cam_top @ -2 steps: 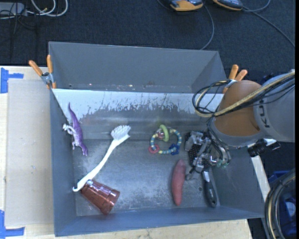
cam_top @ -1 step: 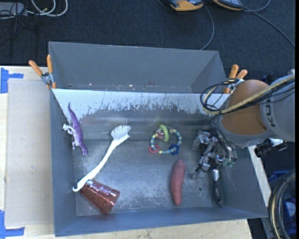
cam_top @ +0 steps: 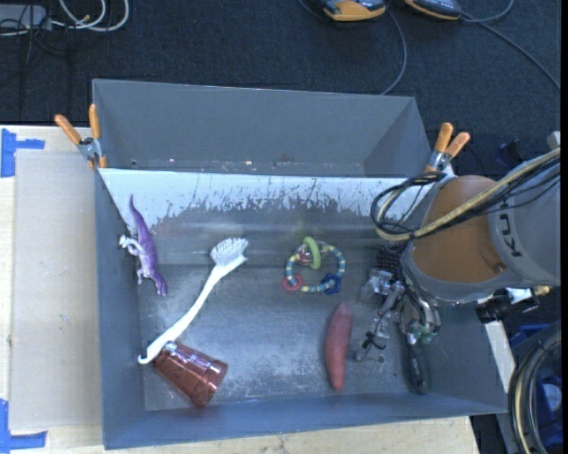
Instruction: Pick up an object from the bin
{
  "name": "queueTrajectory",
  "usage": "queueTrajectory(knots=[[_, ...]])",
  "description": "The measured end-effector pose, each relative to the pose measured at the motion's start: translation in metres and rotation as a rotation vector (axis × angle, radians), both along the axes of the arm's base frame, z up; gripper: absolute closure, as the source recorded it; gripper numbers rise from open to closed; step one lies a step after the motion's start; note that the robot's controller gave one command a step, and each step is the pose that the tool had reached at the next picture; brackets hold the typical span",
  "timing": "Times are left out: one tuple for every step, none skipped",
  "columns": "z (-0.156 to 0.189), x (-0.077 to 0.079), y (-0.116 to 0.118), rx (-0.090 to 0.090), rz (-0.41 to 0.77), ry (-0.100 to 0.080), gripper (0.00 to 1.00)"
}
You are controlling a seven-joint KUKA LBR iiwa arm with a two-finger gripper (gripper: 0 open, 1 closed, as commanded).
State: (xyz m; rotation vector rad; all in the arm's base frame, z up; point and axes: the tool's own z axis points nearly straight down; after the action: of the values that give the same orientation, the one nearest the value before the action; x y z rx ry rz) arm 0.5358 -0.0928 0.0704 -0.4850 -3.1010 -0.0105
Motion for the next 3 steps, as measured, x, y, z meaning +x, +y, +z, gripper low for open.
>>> queueTrajectory(knots=[[-0.001,0.006,0.021,0.001,-0.048,0.005,0.00],[-0.001,0.033,0.052,0.000,-0.076,0.002,0.00],[-0.001,0.062,0.082,0.001,-0.059,0.006,1.00]])
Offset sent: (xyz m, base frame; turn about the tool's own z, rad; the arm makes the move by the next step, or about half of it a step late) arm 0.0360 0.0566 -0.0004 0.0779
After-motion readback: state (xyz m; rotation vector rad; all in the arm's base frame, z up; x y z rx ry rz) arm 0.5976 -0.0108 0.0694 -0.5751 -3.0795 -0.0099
